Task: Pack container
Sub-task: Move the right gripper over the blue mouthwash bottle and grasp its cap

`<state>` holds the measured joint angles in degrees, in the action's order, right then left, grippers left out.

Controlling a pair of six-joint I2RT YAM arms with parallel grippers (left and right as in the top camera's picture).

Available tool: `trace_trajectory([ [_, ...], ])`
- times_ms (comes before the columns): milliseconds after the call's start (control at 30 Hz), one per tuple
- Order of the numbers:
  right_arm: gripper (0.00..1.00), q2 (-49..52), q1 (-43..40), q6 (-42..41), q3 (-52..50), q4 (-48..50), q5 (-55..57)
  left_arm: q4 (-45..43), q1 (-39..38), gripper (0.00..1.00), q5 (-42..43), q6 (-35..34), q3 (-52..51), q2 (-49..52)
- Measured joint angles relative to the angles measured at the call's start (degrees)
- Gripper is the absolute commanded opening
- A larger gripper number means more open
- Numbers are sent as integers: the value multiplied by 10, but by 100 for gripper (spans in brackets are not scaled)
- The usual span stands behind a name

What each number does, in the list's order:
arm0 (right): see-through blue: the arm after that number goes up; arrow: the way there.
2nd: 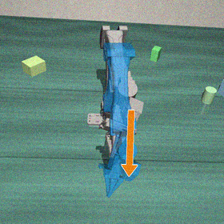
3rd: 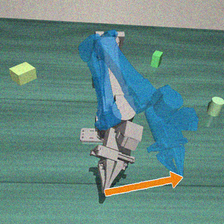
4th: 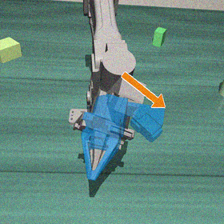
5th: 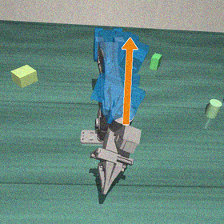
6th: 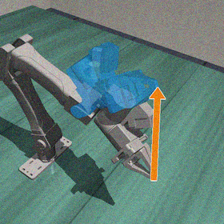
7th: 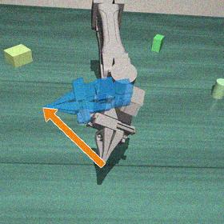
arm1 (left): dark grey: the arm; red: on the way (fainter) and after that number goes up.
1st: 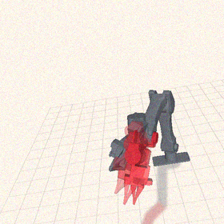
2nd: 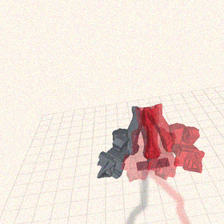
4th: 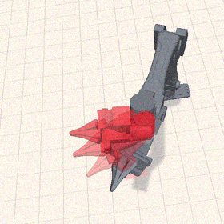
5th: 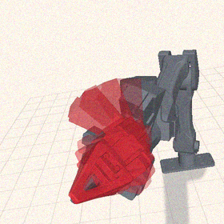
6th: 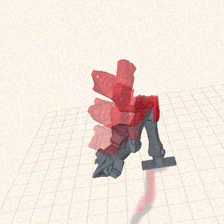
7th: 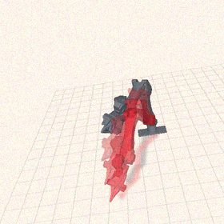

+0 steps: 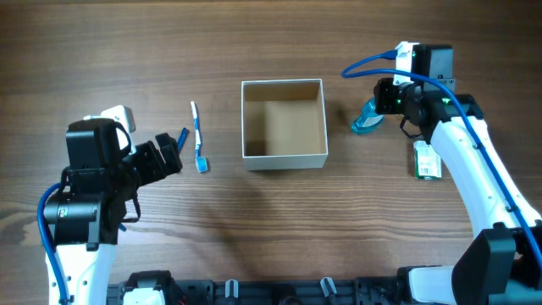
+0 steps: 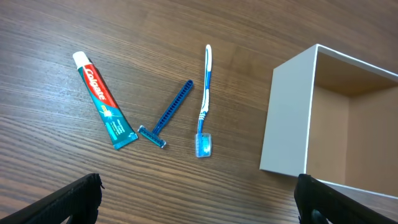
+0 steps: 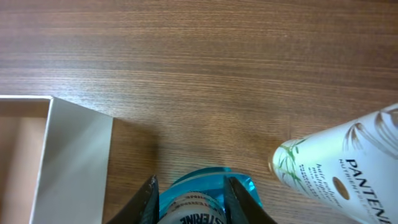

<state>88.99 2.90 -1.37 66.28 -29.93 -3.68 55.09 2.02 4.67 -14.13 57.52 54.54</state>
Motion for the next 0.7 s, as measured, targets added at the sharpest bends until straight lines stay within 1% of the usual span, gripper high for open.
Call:
trace_trajectory([
  [167, 21, 0, 0, 0, 0, 0, 1, 0, 0, 100, 0, 0, 0, 0],
  [233, 15, 0, 0, 0, 0, 0, 1, 0, 0, 100, 0, 0, 0, 0],
  [300, 4, 0, 0, 0, 0, 0, 1, 0, 0, 100, 0, 0, 0, 0],
  [700, 4, -1, 3, 0, 0, 2, 2, 0, 0, 100, 0, 0, 0, 0],
])
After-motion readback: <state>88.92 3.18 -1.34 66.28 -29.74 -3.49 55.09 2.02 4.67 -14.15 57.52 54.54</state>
